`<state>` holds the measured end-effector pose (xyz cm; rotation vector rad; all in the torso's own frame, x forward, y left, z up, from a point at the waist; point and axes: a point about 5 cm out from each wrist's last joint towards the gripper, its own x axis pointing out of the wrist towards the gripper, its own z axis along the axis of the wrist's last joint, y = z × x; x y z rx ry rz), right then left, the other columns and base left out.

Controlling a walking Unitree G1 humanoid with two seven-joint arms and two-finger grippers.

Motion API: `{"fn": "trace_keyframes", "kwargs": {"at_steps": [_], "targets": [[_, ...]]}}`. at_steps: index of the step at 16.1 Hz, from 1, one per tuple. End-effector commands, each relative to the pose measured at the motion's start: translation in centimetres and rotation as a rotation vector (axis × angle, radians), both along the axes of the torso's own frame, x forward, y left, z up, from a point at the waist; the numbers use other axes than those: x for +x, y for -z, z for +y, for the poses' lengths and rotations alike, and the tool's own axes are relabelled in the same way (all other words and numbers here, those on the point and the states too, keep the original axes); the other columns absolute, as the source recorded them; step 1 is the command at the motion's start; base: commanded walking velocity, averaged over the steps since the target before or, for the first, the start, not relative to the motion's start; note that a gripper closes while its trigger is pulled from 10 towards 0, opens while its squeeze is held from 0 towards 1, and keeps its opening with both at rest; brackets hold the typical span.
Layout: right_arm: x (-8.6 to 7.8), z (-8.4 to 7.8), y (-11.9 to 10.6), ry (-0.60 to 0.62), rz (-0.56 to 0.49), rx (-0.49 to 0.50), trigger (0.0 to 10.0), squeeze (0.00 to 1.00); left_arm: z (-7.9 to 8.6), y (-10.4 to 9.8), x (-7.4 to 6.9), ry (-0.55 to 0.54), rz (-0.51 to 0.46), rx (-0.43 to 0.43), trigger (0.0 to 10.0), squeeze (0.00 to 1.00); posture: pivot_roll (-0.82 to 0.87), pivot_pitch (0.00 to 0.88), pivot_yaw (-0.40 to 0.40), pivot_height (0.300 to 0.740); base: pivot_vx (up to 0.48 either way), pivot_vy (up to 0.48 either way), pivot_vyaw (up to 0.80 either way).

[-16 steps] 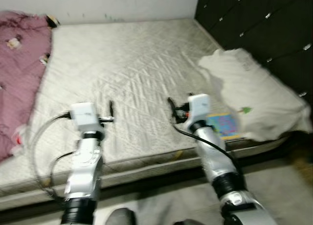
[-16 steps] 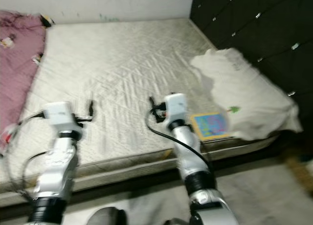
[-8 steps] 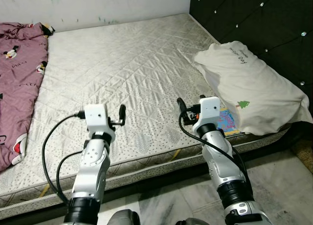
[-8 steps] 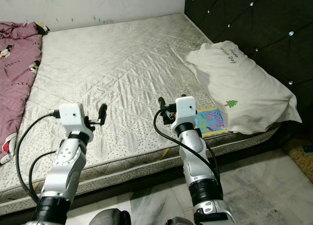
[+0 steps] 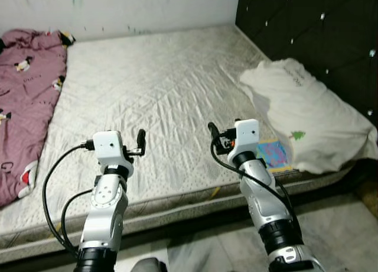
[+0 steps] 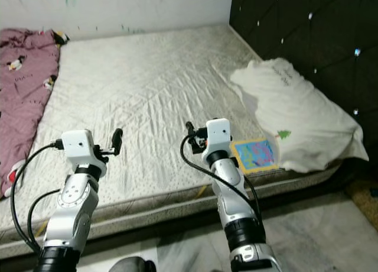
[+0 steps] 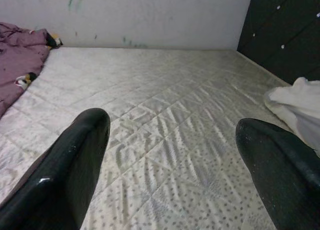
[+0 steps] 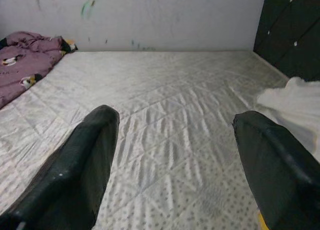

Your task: Clean up the room

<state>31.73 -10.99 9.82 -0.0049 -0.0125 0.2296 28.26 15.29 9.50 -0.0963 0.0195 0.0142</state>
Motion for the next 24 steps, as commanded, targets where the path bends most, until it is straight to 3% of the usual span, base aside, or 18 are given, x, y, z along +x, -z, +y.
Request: {"fn": "trace_keyframes", "kwargs": {"at_steps": [1,5,14,24], "targets": [[-0.03,0.02,-0.18,-0.009,-0.002,-0.008,10.0,0.00,0.00,-0.25,0.05,0.011,-0.005,-0.004,10.0,0.00,0.05,0.018,0.021,0.740,0.326,0.000,0.00],[-0.07,-0.16,-0.15,-0.007,0.003,-0.013,10.0,0.00,-0.20,-0.22,0.02,0.018,0.002,-0.010,10.0,0.00,0.05,0.017,0.018,0.740,0.314,0.000,0.00],[-0.10,-0.23,-0.13,-0.013,0.012,-0.020,10.0,0.00,0.07,0.07,-0.10,-0.009,0.023,-0.020,10.0,0.00,0.05,0.016,0.012,0.740,0.000,0.000,0.00],[-0.05,-0.20,-0.05,-0.026,0.027,-0.028,10.0,0.00,0.11,0.17,0.02,-0.029,0.035,-0.055,10.0,0.00,0.04,0.028,0.005,0.740,0.000,0.470,0.00]]}}
